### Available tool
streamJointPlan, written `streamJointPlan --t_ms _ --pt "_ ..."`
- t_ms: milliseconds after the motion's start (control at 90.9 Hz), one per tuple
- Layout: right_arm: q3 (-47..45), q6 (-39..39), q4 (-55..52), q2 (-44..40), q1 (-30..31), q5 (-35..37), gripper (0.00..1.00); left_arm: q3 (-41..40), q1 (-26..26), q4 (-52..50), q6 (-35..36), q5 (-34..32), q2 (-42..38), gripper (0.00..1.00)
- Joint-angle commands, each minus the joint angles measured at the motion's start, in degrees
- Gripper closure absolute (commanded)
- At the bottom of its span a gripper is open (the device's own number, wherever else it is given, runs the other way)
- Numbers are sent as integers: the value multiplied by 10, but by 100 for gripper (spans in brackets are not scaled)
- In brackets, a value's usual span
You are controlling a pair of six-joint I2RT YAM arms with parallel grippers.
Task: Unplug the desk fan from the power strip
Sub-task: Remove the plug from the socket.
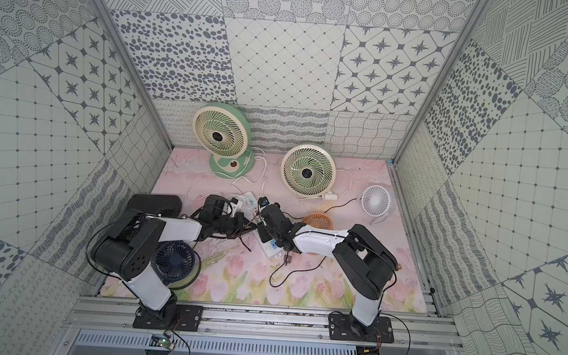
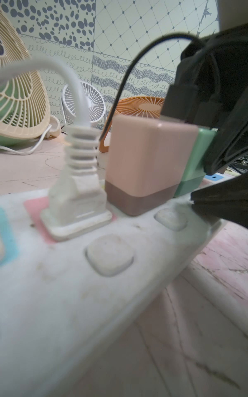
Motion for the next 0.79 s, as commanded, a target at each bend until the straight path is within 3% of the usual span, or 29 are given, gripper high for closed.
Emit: streamJointPlan --t_ms 0,231,418,616,781 --pt "15 0 30 11 -2 -2 67 5 4 -19 4 -3 9 100" --pt "11 -6 34 5 3 10 82 8 4 -28 3 -7 15 100" --pt "26 -39 15 3 33 68 83 10 5 -36 4 -13 20 100" --pt "-13 44 52 -15 -18 -6 84 7 6 -35 3 -15 24 100" --pt "7 15 23 -8 6 26 85 6 7 -33 3 -14 25 100"
